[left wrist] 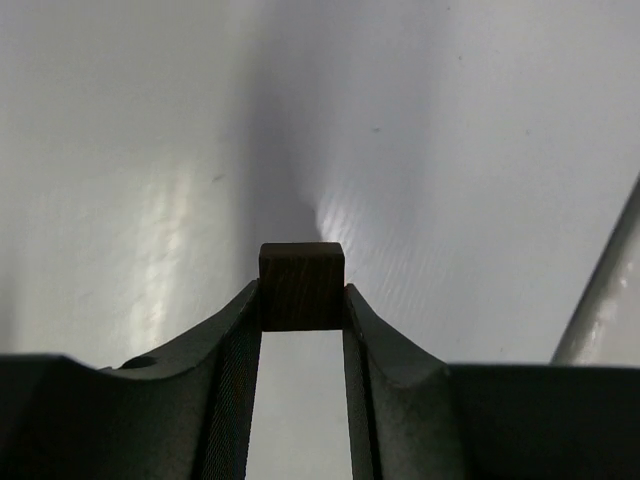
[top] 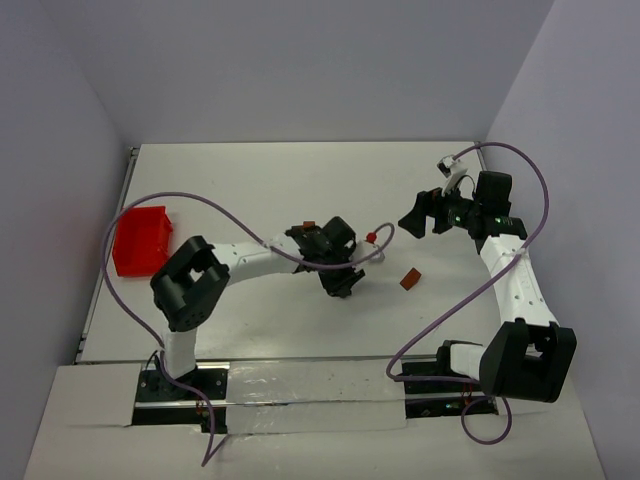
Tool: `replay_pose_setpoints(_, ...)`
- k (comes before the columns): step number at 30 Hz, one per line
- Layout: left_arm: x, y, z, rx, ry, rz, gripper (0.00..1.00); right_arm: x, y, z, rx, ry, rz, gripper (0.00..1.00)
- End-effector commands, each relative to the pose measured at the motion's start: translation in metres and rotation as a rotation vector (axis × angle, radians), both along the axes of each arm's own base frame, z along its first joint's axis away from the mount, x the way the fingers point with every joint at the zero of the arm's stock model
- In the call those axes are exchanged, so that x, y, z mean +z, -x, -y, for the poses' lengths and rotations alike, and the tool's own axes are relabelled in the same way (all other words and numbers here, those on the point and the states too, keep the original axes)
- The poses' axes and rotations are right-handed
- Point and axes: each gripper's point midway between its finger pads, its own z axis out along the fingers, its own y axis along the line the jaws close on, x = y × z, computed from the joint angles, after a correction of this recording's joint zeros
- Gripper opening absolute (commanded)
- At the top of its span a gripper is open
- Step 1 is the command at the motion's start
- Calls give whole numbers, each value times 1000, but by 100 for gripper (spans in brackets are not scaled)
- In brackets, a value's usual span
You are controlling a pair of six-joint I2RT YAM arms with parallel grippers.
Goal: Build the wood block tower
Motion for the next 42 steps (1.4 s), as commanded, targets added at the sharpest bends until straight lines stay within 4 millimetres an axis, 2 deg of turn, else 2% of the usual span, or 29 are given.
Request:
replay_pose_setpoints(1, 140, -31, -2, -167, 369, 67, 21, 13, -6, -1, 31, 8, 50, 100)
replay_pose_setpoints(2, 158, -34, -5, -191, 402, 101, 23, 13, -6, -1, 33, 6, 49, 100)
replay_pose_setpoints(3, 180, -39, -15, -218, 452, 115, 24, 12, -7, -1, 35, 3, 45, 100)
replay_pose_setpoints(5, 202, -44, -34, -234, 488, 137, 23, 10, -9, -2, 33, -4, 38, 100)
replay_pose_setpoints(8, 225, -43, -54, -280, 537, 177, 22, 7, -10, -5, 41, -16, 25, 100)
replay_pose_setpoints(12, 241, -49, -83, -260, 566, 187, 19, 6, -11, -6, 48, -19, 19, 100)
replay_pose_setpoints(14, 240, -58, -97, -228, 560, 200, 16, 5, -12, -8, 54, -20, 14, 100)
replay_pose_setpoints(16, 230, -75, -113, -230, 492, 278, 14, 5, -13, -8, 57, -17, 13, 100)
replay_pose_setpoints(18, 211, -77, -127, -247, 384, 286, 12, 3, -14, -8, 58, -16, 2, 100)
replay_pose_setpoints(20, 194, -94, -143, -252, 279, 338, 11, 3, -15, -9, 65, -7, -5, 100)
replay_pose_setpoints(22, 185, -102, -149, -263, 241, 349, 12, 3, -16, -9, 67, -3, -12, 100)
replay_pose_setpoints(30, 160, -121, -149, -274, 188, 343, 20, 0, -17, -9, 77, 21, -29, 100)
replay_pose_setpoints(42, 140, -132, -132, -280, 119, 292, 24, -1, -20, -10, 80, 34, -42, 100)
